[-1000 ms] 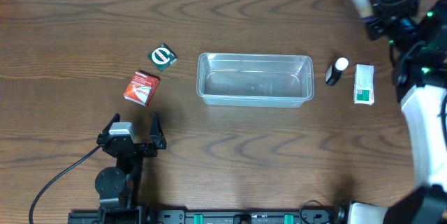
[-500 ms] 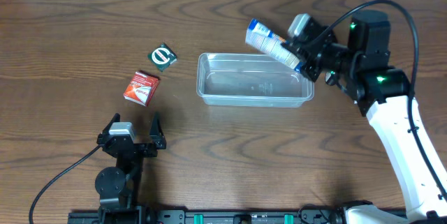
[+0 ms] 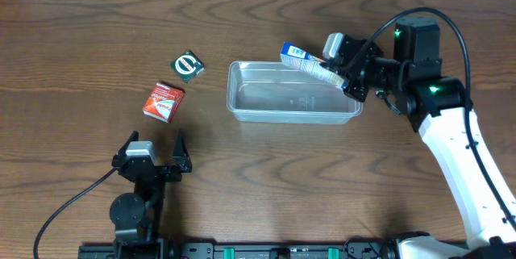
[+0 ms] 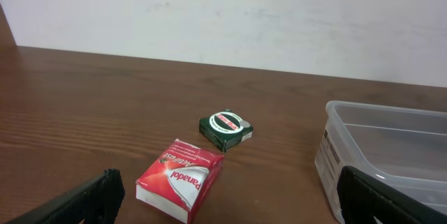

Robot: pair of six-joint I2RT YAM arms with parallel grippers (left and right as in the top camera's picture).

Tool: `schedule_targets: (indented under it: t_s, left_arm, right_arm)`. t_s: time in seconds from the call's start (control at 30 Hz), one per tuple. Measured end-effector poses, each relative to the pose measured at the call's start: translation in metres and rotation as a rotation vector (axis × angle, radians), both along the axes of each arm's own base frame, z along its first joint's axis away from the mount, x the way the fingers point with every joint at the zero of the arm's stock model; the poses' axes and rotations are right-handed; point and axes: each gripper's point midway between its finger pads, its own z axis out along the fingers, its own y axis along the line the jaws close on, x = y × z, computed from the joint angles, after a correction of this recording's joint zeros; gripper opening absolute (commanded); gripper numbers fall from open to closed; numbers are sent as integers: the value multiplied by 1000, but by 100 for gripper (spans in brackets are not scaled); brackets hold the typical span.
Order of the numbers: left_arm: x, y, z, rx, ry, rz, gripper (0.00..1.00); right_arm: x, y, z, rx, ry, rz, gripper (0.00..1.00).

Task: Pack container
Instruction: 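Lift the Kool Fever box and carry it over the clear container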

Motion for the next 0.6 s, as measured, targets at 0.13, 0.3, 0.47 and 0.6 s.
schedule_targets:
  t_s: [0.13, 0.3, 0.47, 0.6]
  left_arm:
    - [0, 0, 0, 0, 0, 0, 98]
    - [0, 0, 0, 0, 0, 0, 98]
    - [0, 0, 0, 0, 0, 0, 98]
    - [0, 0, 0, 0, 0, 0, 98]
  right_arm:
    - [5, 1, -18, -13, 41, 5, 1]
    - [11, 2, -46, -43, 90, 28, 1]
    - [12, 4, -64, -62, 104, 70, 1]
    - [13, 5, -75, -91, 85, 120, 1]
